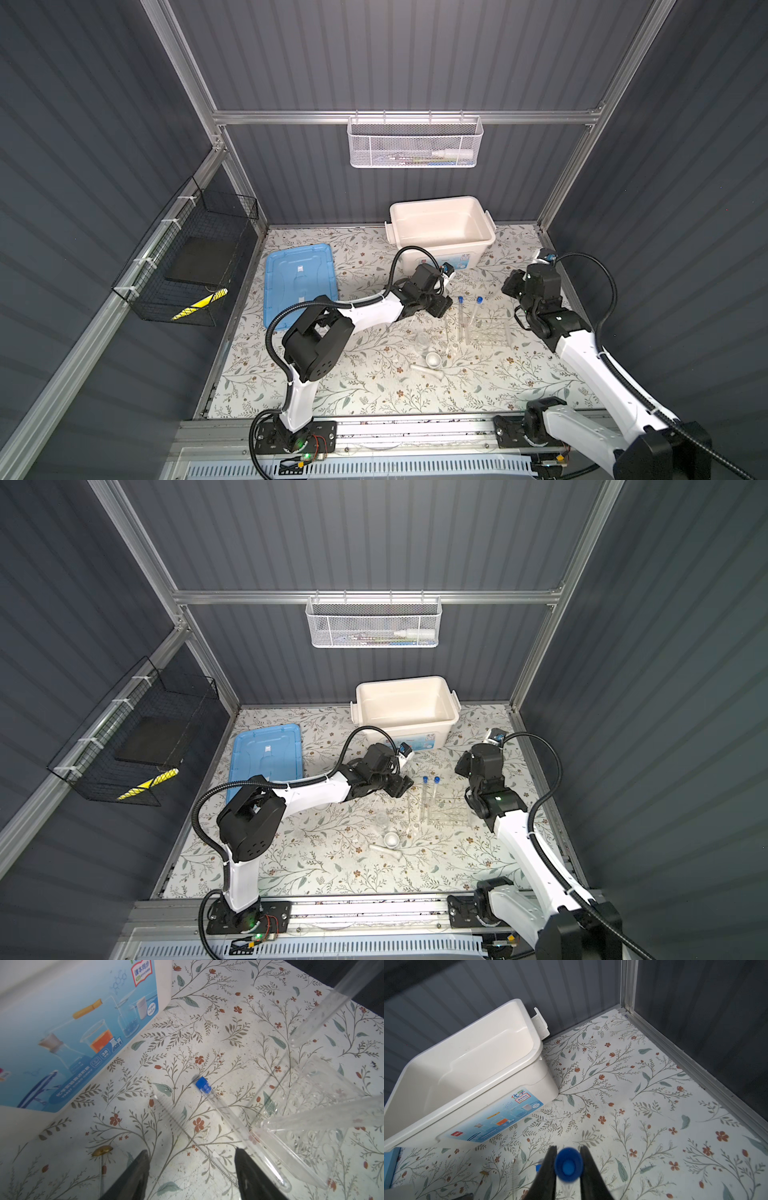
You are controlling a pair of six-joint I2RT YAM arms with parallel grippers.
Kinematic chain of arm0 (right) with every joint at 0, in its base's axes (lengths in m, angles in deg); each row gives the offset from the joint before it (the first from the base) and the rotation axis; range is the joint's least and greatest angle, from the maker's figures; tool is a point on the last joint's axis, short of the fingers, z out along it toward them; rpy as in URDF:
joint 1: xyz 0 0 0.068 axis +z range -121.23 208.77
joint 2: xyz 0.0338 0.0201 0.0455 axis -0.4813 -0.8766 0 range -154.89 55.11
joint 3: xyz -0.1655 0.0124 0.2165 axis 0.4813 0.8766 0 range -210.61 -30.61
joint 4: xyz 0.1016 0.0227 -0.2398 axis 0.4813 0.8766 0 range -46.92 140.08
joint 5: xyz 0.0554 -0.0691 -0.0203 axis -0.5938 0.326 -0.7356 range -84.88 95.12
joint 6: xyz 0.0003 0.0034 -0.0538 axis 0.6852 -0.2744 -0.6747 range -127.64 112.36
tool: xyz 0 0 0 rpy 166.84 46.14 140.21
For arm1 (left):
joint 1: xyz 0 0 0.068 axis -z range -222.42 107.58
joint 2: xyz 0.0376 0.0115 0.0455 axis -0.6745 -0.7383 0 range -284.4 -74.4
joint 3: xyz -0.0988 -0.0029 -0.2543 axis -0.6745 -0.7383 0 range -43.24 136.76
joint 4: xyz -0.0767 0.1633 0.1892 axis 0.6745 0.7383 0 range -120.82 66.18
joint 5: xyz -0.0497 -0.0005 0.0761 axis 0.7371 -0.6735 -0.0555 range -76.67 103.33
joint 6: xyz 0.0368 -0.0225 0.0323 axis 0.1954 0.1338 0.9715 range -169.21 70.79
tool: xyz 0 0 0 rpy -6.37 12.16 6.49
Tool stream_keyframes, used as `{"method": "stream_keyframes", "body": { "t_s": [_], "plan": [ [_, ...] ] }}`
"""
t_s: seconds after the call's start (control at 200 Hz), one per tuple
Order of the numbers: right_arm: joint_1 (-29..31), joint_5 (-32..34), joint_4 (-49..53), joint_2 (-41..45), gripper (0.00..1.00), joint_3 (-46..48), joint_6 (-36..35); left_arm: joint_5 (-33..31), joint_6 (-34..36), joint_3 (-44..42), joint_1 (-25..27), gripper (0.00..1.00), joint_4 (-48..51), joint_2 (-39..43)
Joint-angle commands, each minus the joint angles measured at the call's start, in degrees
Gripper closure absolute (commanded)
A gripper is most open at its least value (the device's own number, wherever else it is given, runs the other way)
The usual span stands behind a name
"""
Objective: Organize the chemistry lab equipment
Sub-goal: 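Hold the blue cap in the right gripper, withdrawn near the white bin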
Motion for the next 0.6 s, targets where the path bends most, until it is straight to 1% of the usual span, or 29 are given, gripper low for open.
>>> {"method": "stream_keyframes", "body": {
  "t_s": [0.0,0.165,0.36,0.385,0.445,0.595],
  "plan": [
    [3.62,8.02,2.31,1.67,0.79,1.8,-2.38,0.34,-0.88,-1.87,0.68,0.32,-1.71,2.97],
    [7.43,11.1,4.11,3.32,0.79,2.5,-1.89,-0.61,-0.68,-2.41,0.82,0.29,-1.6,3.45],
    [12.23,15.03,5.29,4.47,0.8,4.17,-0.15,-0.34,-2.04,-3.1,0.82,0.22,-2.81,3.45],
    [12.8,15.57,5.29,4.5,0.8,4.38,0.14,-0.35,-2.11,-3.2,0.82,0.19,-2.95,3.4],
    [13.73,16.24,5.12,4.6,0.8,4.79,0.62,-0.25,-2.36,-3.1,0.82,0.15,-3.04,3.42],
    [14.98,16.8,6.1,4.25,0.8,4.79,1.46,-0.43,-2.19,-3.29,0.82,0.13,-2.78,3.61]
  ]
}}
